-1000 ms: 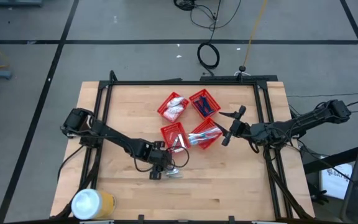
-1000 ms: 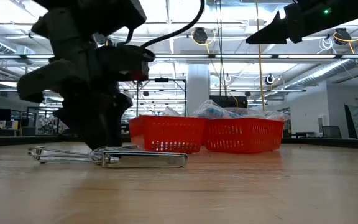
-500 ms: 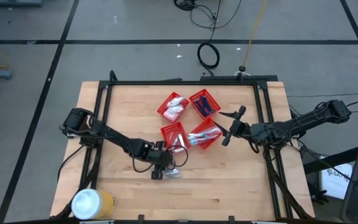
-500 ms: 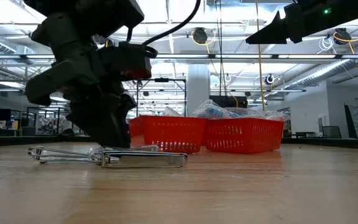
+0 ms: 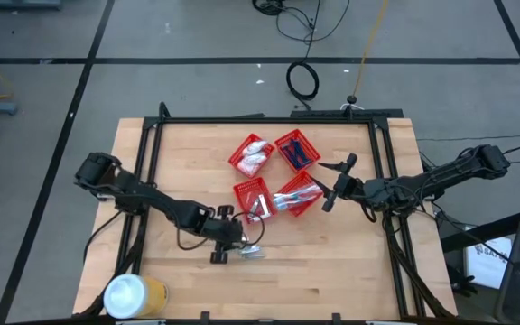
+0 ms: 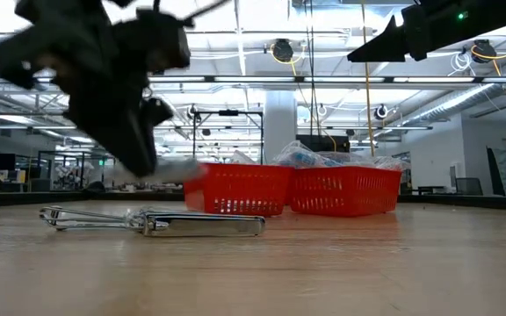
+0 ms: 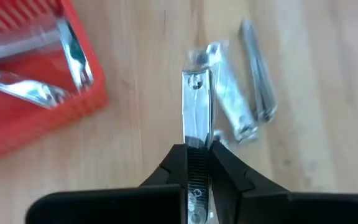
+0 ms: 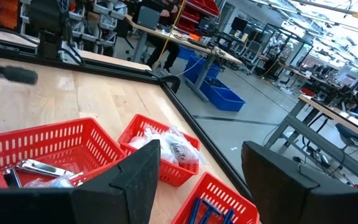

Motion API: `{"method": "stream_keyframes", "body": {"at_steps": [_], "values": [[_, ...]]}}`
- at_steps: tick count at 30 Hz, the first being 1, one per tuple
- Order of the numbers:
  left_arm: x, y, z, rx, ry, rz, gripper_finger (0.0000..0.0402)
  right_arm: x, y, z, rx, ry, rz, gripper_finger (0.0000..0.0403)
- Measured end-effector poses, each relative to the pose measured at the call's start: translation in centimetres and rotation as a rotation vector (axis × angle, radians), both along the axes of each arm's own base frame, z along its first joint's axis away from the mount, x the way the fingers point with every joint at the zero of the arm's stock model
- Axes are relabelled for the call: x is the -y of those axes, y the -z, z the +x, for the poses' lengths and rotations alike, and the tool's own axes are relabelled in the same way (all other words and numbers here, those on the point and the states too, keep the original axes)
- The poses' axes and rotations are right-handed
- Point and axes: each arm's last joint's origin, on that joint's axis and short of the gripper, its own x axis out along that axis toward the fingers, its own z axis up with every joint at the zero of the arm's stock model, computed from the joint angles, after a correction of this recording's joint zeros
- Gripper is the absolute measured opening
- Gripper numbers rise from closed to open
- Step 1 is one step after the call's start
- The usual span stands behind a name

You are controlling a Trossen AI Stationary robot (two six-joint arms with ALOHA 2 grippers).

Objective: Pick & Place Travel size toiletries
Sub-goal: Put the silver nail cutter into the bottom left red bin

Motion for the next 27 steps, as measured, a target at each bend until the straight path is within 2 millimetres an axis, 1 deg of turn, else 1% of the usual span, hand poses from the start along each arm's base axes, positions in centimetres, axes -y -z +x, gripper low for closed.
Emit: {"method": "stream_keyframes", "body": {"at_steps": [6,8,10,12,16,19,24,27], "values": [[0.9,-3.0,-0.7,0.162,0.002,0.053,0.0027,0.0,0.0,0.0,0.000,0.000,-0.001,0.0212],[0.9,-3.8,-0.8,0.217,-0.039,0.086,0.0038,0.0,0.0,0.0,0.000,0.000,0.000,0.0212],[0.6,-4.4,-0.9,0.254,-0.123,0.095,0.0044,0.0,0.0,0.0,0.001,0.000,0.001,0.0212],[0.0,-4.9,-0.7,0.287,-0.219,0.075,0.0043,0.0,0.0,0.0,0.000,0.000,0.000,0.0212],[-1.9,-5.1,0.0,0.312,-0.401,-0.008,0.0027,0.0,0.0,0.0,0.002,0.000,0.001,0.0212],[-3.4,-5.3,0.6,0.333,-0.508,-0.067,0.0024,0.0,0.0,0.0,0.006,0.000,0.002,0.0212],[-5.4,-5.1,1.1,0.329,-0.596,-0.093,0.0046,0.0,-0.1,0.0,0.007,0.000,0.003,0.0212],[-6.3,-5.2,1.2,0.332,-0.630,-0.099,0.0049,0.0,-0.1,0.0,0.007,0.000,0.003,0.0212]]}}
